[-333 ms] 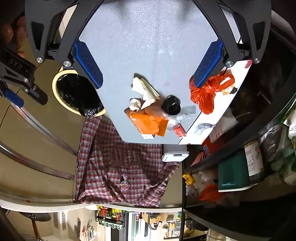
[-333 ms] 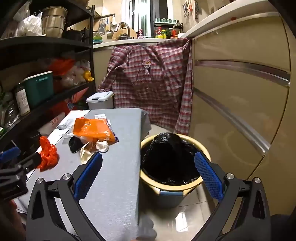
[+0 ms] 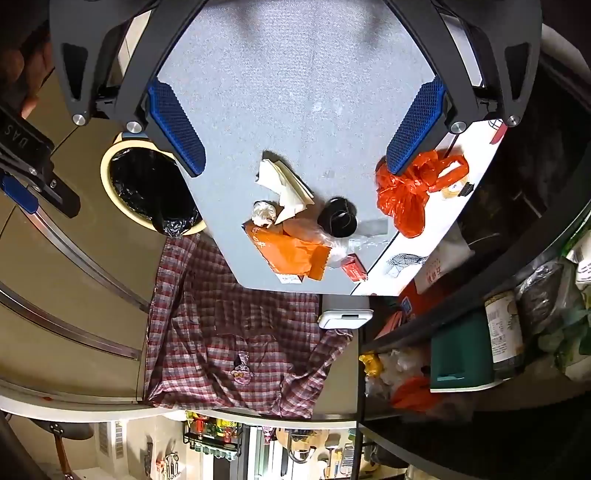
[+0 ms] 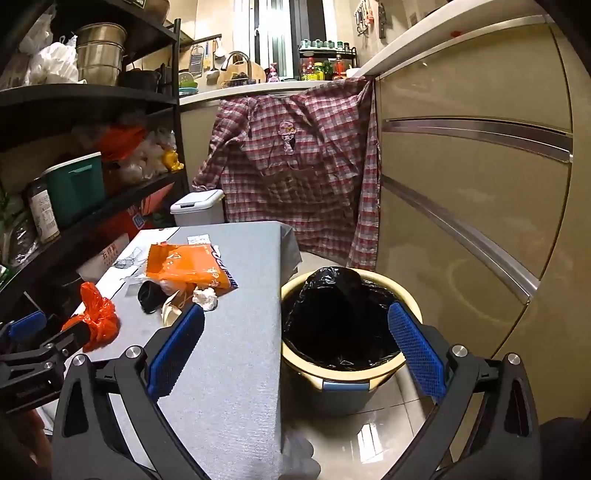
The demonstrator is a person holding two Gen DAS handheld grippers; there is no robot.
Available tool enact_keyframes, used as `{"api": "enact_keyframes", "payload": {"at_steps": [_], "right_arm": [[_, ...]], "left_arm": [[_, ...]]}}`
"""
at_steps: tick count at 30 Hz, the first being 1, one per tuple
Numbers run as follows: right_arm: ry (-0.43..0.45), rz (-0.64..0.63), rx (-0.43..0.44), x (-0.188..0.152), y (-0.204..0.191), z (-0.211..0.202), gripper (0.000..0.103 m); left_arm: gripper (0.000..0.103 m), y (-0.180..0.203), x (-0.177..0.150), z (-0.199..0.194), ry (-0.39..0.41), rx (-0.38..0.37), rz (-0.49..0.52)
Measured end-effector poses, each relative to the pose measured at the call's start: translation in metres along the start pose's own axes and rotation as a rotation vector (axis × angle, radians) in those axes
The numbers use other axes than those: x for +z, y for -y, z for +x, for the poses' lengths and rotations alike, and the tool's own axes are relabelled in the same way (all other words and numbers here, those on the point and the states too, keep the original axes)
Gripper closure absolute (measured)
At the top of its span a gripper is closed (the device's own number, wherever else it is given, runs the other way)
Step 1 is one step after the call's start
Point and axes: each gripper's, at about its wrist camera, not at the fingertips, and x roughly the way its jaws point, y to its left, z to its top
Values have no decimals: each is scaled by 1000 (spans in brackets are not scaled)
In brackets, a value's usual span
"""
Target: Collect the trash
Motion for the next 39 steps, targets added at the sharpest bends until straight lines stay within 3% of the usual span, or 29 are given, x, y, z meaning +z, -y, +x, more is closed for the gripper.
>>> {"api": "enact_keyframes", "payload": {"at_steps": [9, 39], "right_arm": [[28, -13, -38, 4, 3, -35, 5], [34, -24, -71, -1, 7, -37, 8]], "left_arm": [[8, -1, 3, -3, 15, -1, 13], [8, 5, 4, -10, 28, -11, 16]]}}
